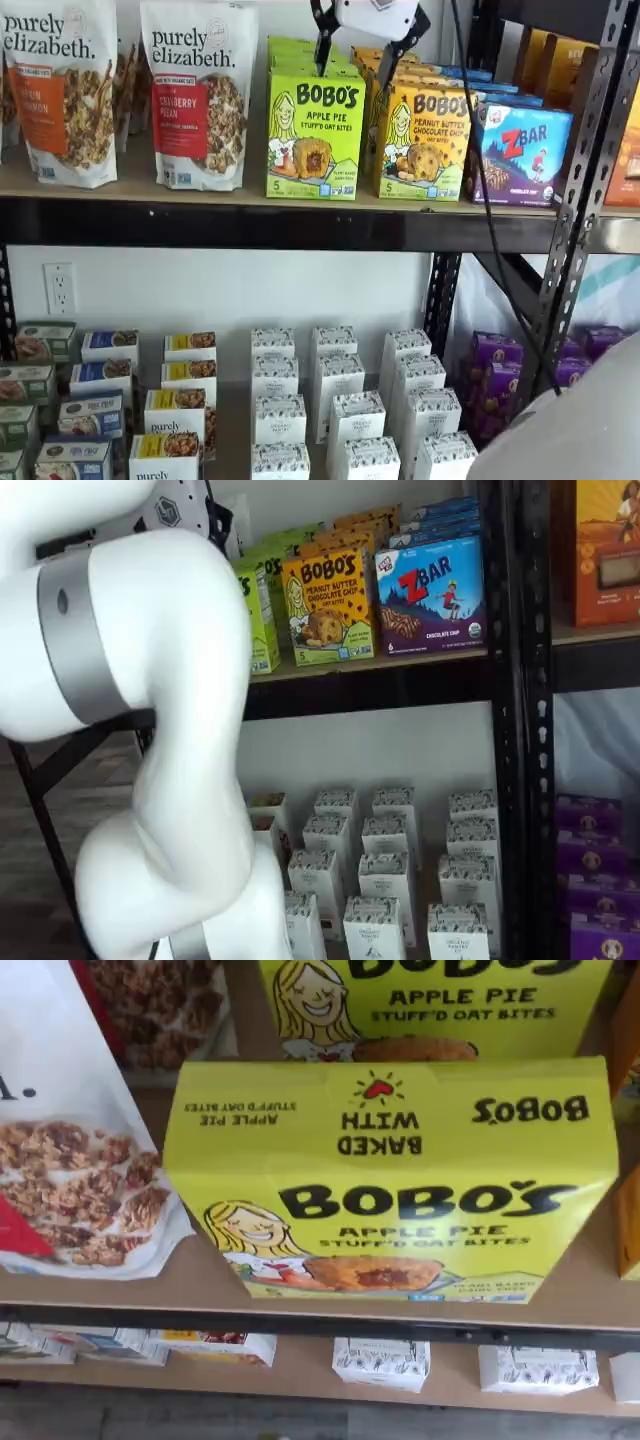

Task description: Pick the green box on the top shelf, the fourth from the left

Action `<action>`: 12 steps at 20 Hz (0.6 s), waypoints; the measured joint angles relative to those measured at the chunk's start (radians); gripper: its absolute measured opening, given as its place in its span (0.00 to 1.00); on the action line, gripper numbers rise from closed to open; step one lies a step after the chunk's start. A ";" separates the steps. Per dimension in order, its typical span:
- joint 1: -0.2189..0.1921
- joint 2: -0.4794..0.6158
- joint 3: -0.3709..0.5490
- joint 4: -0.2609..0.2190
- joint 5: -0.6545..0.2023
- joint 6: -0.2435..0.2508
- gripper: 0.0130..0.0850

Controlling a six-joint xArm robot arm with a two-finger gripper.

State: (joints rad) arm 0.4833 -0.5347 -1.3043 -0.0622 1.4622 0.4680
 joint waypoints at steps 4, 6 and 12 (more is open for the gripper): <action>0.016 0.027 -0.021 -0.014 0.005 0.017 1.00; 0.021 0.037 -0.029 -0.016 0.010 0.023 1.00; 0.026 0.053 -0.036 -0.018 0.009 0.029 1.00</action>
State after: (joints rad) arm 0.5091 -0.4813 -1.3403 -0.0803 1.4711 0.4972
